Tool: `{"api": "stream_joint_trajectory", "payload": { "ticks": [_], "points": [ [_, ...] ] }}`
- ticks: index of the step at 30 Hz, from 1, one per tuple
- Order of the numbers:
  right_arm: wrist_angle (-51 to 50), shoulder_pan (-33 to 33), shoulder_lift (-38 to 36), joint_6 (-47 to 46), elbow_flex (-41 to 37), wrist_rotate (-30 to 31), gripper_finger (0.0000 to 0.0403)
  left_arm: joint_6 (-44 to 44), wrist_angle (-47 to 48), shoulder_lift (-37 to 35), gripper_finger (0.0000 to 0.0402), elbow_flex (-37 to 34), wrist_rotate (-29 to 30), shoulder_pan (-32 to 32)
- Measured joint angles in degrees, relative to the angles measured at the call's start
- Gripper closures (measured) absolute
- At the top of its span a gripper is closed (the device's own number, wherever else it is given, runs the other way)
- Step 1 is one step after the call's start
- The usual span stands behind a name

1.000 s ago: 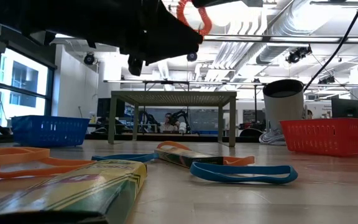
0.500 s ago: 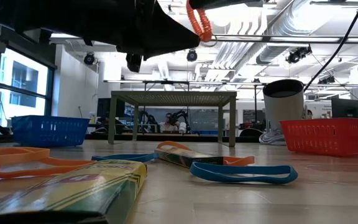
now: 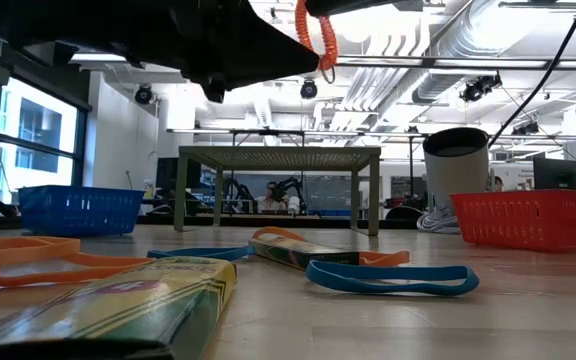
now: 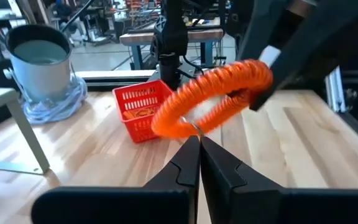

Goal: Pick & Place Office Desk Supplies
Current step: Put the orange spring keychain into the blue bin

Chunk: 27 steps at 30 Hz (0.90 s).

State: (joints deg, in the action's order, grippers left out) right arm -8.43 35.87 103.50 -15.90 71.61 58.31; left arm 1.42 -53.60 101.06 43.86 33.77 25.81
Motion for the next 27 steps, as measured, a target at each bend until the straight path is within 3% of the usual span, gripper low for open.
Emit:
{"api": "stream_joint_trajectory", "payload": {
  "ticks": [4,8,16,22,27],
  "points": [
    [0.00,0.14,0.00,0.70,0.00,0.01,0.0398,-5.10,0.00,0.00,0.0372,0.00,2.10,1.60],
    [0.00,0.14,0.00,0.71,0.00,0.01,0.0398,-10.17,0.00,0.00,0.0322,0.00,2.37,2.89],
    [-0.10,0.14,0.00,0.55,0.00,-0.37,0.0399,-11.07,-0.01,-0.02,0.0222,0.00,7.91,3.39],
    [-5.03,0.14,0.00,-3.88,0.00,-0.20,0.0399,-11.02,-0.01,0.00,0.0209,0.00,12.92,3.61],
    [-5.59,-0.25,0.00,-4.83,0.00,-5.22,0.0399,-10.01,-0.73,-0.01,0.0209,0.00,10.68,3.67]
  ]
}}
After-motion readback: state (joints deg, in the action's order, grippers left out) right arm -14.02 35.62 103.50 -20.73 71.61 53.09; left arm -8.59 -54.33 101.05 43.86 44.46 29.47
